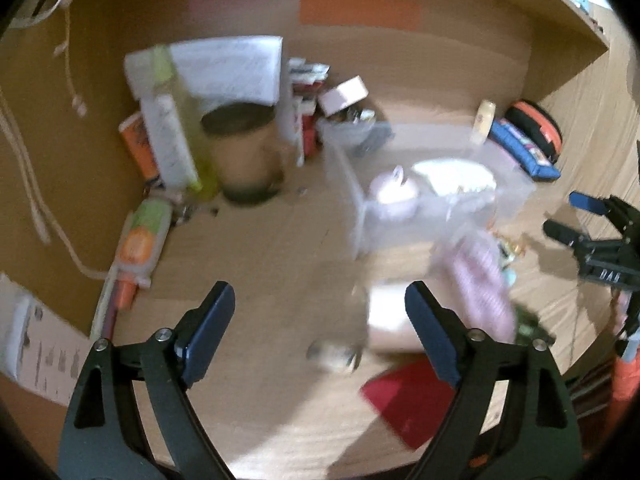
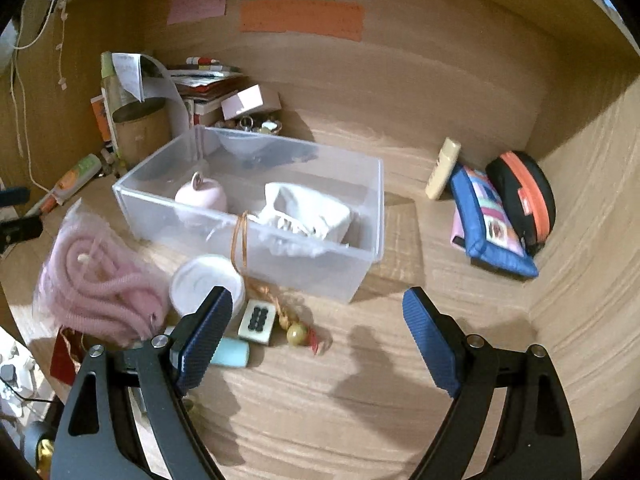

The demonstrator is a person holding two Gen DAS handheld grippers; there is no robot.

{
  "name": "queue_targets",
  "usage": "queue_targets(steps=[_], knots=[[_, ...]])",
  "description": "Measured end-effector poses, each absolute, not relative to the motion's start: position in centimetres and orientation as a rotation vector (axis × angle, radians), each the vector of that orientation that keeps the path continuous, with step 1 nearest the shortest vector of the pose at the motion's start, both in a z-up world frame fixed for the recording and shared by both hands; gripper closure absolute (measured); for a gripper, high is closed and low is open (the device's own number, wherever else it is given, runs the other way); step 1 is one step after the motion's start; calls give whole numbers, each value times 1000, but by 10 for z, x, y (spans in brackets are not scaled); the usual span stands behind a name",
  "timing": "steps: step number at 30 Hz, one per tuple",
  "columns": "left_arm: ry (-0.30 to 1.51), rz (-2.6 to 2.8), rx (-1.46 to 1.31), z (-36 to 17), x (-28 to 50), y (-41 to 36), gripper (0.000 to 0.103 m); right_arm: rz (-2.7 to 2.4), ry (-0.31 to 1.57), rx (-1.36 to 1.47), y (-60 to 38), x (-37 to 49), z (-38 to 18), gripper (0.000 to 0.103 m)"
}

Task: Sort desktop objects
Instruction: 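Grasp the clear glass block with the left tool while the right tool grasps the green bottle, then carry the green bottle with the right tool into the clear box and release it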

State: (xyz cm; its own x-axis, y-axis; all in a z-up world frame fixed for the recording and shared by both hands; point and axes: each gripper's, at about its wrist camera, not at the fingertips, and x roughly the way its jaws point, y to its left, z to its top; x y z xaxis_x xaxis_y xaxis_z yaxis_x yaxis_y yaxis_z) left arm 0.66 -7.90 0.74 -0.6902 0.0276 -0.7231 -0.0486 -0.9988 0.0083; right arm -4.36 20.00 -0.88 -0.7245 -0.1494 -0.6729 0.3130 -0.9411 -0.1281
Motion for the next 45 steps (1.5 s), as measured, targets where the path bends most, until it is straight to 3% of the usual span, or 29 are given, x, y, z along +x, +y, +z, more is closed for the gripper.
queue_targets(steps=[10,15,23,27,29,31,32,33,45], knots=[[48,2791,-1386,-48,17,-88,16,-2546,98,1147,210,-16,-42,17],[12,2764,-1413,-58,11,-87,17,-2459,156,1141,186,-4,-48,18],[4,2753,-1447,-69,1,-84,38,-2385,267,1117,153,7,-56,20],[10,2755,-1431,-69,0,-84,43,-2354,289,1154,144,3,-67,29],[16,2765,-1424,-69,-1,-83,49,-2349,313,1172,141,1,-72,41],[18,2777,-1417,-68,-1,-84,64,-2348,319,1184,140,-1,-75,53],[17,2780,-1417,-68,-1,-84,64,-2349,319,1183,140,-2,-76,63],[15,2781,-1416,-68,-1,-85,64,-2345,316,1184,141,-2,-77,65],[-44,2818,-1364,-58,4,-93,64,-2413,278,1119,166,4,-56,65]])
